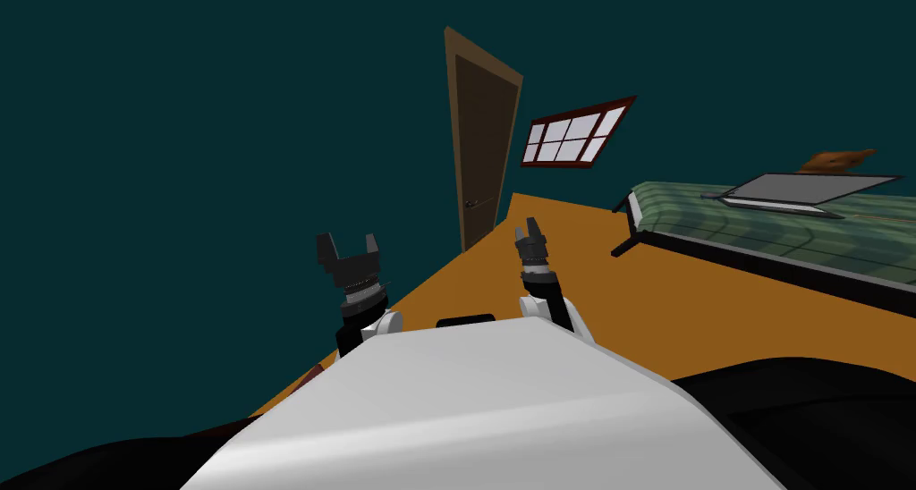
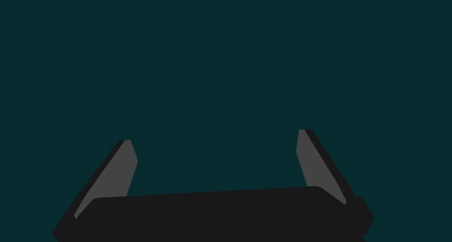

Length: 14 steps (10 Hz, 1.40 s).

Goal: Pull the door open

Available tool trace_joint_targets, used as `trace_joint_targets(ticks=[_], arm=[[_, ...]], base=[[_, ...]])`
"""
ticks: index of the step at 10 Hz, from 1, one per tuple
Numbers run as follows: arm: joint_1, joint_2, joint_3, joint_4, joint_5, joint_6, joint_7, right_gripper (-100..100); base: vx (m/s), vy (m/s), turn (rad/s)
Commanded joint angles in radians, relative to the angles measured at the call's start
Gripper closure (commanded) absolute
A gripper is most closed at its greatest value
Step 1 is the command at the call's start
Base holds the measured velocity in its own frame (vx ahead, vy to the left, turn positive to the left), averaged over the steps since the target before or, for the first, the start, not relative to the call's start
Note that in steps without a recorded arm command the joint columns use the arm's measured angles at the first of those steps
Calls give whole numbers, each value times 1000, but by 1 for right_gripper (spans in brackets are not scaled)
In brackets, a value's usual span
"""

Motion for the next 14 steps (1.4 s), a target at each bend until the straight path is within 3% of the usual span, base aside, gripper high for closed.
trace_joint_targets(ticks=[1,6,14], arm=[[-13,-10,3,29,-5,-6,-3,-100],[-50,-36,12,115,-21,-22,-11,-100],[-132,-88,31,307,-56,-58,-28,-100]], base=[[79,-6,82],[117,-59,71],[109,-62,90]])
